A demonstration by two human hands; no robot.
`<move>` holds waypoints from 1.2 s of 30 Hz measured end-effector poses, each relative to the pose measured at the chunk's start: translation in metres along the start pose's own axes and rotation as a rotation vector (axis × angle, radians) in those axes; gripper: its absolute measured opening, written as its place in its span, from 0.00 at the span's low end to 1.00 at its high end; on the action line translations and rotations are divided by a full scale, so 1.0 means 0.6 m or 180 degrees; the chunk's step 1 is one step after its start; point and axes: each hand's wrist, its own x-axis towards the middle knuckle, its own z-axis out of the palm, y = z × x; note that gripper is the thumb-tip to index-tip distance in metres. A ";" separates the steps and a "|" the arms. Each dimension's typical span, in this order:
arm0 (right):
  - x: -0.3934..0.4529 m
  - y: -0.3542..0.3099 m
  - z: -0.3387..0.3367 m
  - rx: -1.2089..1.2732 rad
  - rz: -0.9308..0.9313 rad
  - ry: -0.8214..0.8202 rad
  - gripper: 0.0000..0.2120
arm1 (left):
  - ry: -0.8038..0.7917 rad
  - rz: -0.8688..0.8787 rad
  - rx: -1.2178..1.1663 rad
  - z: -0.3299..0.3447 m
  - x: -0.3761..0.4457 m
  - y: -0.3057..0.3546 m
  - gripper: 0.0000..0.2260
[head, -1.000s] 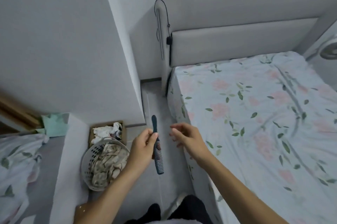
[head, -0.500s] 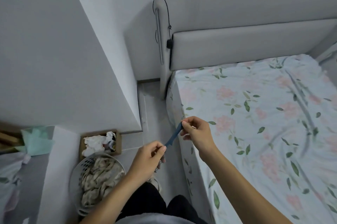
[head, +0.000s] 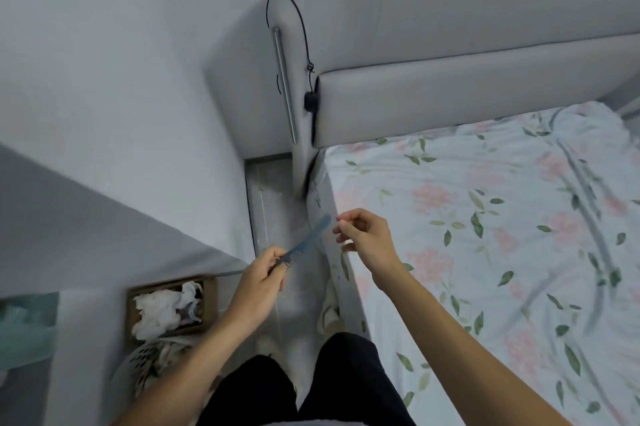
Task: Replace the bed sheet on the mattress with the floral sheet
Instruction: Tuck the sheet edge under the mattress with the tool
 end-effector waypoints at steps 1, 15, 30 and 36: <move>0.031 0.002 -0.007 -0.0075 0.0004 -0.0019 0.04 | 0.0030 -0.0072 -0.0023 0.002 0.024 -0.003 0.08; 0.590 0.151 -0.046 -0.4283 -0.1279 -0.1599 0.20 | 0.0961 -0.0945 -0.0849 0.135 0.406 -0.119 0.07; 0.884 0.329 0.076 -0.7103 -0.2288 -0.2539 0.22 | 0.1017 -0.1369 -0.1224 0.201 0.625 -0.376 0.07; 0.896 0.327 0.129 -0.7143 -0.2611 -0.2901 0.26 | 0.0985 -0.1580 -0.1115 0.210 0.655 -0.432 0.06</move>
